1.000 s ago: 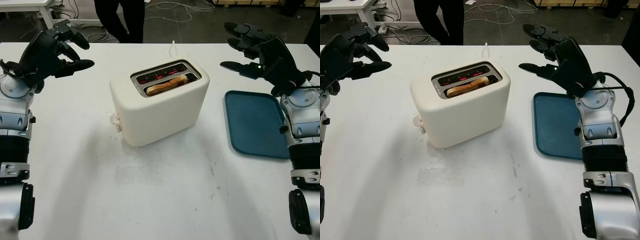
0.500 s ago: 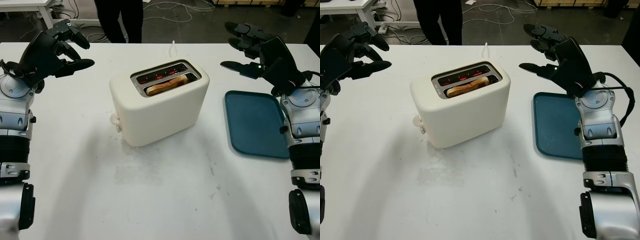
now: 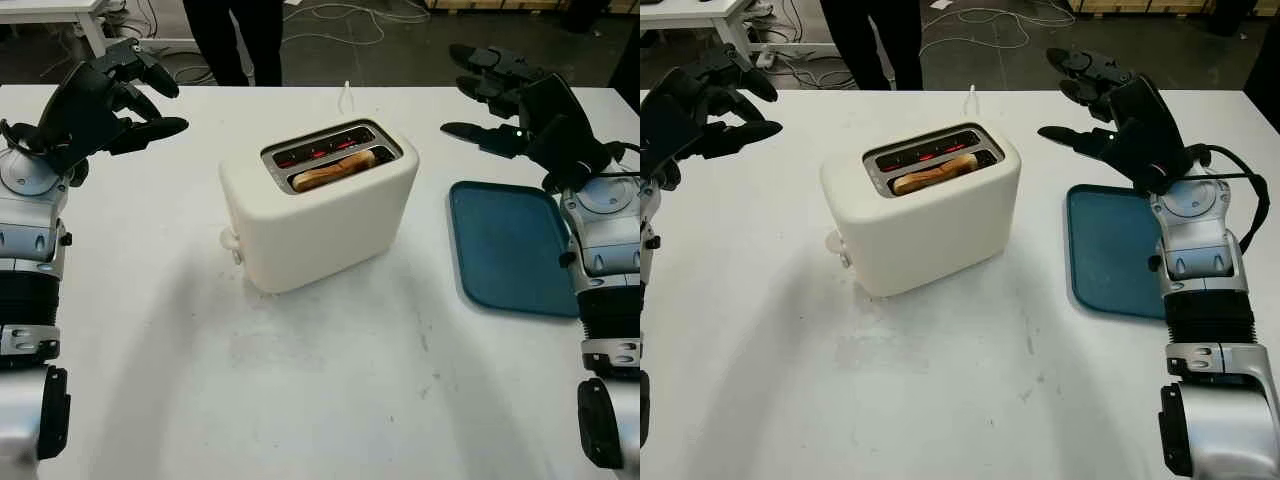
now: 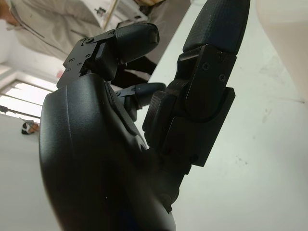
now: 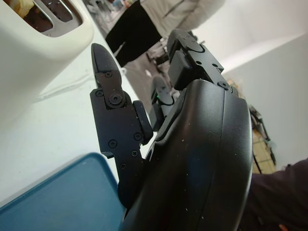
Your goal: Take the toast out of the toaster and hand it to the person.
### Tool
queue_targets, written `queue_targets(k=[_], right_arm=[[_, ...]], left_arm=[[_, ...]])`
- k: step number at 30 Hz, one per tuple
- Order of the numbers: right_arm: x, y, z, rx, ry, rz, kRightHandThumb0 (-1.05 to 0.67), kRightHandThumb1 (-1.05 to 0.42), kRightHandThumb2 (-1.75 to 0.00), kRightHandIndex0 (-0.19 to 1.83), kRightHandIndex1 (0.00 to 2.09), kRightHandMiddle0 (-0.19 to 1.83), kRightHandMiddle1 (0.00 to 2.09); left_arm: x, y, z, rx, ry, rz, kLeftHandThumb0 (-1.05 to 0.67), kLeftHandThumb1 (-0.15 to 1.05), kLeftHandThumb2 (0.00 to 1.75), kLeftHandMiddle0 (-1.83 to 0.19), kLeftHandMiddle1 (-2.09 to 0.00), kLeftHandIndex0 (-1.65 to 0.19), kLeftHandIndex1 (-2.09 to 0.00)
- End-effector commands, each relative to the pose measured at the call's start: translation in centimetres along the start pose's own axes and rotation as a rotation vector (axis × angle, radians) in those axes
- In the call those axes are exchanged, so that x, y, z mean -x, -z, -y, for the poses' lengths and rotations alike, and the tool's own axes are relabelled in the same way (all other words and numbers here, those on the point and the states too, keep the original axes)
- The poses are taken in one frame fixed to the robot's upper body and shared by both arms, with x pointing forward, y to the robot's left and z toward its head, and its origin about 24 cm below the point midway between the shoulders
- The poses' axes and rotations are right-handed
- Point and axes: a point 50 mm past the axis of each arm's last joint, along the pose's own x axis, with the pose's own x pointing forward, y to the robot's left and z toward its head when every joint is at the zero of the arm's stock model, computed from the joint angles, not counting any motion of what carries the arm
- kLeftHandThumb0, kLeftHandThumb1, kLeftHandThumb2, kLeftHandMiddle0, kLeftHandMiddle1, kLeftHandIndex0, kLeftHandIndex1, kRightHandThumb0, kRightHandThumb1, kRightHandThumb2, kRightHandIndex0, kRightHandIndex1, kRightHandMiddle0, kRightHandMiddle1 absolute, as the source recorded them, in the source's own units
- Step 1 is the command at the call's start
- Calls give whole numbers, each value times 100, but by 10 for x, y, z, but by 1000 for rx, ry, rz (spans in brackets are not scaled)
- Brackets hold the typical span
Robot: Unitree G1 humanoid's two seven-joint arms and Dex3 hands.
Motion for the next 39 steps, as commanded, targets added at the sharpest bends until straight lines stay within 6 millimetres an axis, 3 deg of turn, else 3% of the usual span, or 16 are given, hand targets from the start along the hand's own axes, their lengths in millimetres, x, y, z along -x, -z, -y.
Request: queue_targets(k=[1, 39], right_arm=[[0, -1, -1, -21, -3, 5, -33, -90, 0, 37, 0, 37, 0], [-1, -2, -1, -24, -8, 4, -31, -90, 0, 36, 0, 36, 0]], left_arm=[[1, 1, -2, -4, -7, 1, -105, 90, 0, -15, -174, -20, -162], [0, -2, -3, -8, -7, 5, -105, 91, 1, -16, -174, -20, -163]])
